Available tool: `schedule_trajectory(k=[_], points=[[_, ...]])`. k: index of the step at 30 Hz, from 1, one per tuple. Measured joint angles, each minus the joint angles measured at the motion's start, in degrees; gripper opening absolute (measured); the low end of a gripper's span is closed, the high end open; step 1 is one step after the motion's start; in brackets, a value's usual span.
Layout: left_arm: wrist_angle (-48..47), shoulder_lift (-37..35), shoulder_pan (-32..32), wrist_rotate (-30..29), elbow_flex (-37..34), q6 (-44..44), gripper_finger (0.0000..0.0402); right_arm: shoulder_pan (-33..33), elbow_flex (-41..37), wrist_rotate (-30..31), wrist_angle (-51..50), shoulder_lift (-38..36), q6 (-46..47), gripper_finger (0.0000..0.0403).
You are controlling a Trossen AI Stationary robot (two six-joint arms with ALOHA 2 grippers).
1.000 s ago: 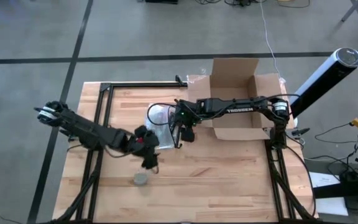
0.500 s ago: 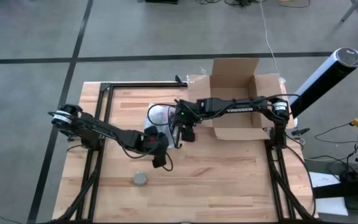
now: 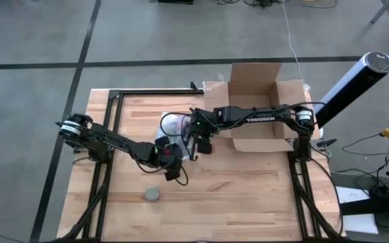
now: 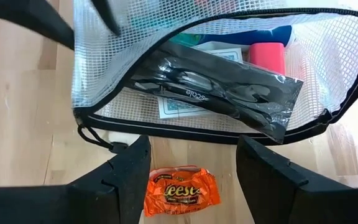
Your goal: Unpack boxes
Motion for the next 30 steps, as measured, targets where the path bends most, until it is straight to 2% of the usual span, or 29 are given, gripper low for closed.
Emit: schedule_trajectory(k=[3,5,13,21,30], points=[[0.0,0.0,0.0,2.1,0.0,0.1,0.0047,0.0,0.0,0.0,0.0,0.0,0.0,0.0200],[-0.1,0.0,0.0,2.6,0.0,0.1,0.0013,0.0,0.0,0.0,0.1,0.0,0.0,0.0200],[-4.1,-0.8,-0.1,3.3,0.0,-2.0,0.0000,0.0,0.0,-0.1,0.0,0.0,1.6,0.0199],[-11.5,-4.2,-1.8,3.3,-0.8,-4.2,0.0000,0.2,0.0,-6.1,-0.3,0.0,2.6,0.0199],[-15.1,-12.9,-5.9,3.4,-8.6,-13.7,0.0000,0.4,0.0,-6.4,-0.2,0.0,3.1,0.0199]])
